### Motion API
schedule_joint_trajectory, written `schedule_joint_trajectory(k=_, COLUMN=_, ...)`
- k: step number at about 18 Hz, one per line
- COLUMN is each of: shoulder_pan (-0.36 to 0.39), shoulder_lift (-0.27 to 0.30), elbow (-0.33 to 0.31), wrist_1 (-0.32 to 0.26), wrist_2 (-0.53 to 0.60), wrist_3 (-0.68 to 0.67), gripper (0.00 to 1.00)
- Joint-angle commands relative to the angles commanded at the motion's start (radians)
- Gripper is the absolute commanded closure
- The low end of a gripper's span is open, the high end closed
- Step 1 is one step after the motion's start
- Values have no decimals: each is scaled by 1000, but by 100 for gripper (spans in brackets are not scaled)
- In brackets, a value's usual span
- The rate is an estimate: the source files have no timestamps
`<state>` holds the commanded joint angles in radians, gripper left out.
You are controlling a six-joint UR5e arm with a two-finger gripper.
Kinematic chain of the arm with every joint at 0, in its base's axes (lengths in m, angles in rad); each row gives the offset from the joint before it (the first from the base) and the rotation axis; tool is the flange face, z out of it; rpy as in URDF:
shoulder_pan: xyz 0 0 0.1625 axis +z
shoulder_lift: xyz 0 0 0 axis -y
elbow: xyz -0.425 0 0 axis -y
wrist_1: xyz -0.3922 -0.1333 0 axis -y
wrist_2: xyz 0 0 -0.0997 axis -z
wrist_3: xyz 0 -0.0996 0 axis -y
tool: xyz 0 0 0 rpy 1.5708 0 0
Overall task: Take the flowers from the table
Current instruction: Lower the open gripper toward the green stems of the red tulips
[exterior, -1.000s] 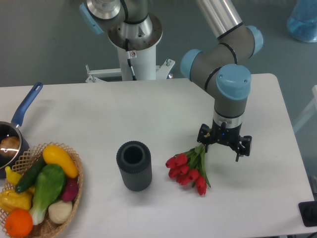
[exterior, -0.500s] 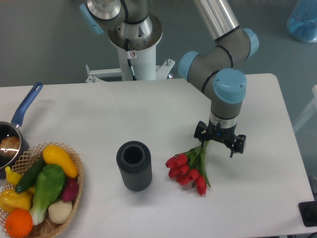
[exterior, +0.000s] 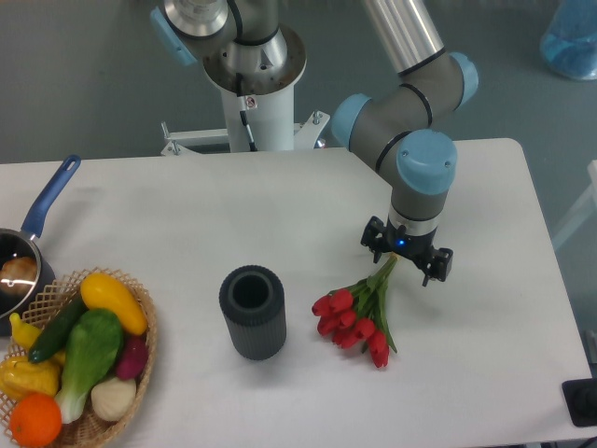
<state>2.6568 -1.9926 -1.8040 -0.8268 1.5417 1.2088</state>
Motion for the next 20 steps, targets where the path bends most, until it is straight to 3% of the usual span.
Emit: schedule_joint_trajectory(k=20, shoulder_pan=-3, shoulder_lift=-6, elbow=5, wrist_1=-8, wrist_2=11, wrist_3=-29, gripper=0)
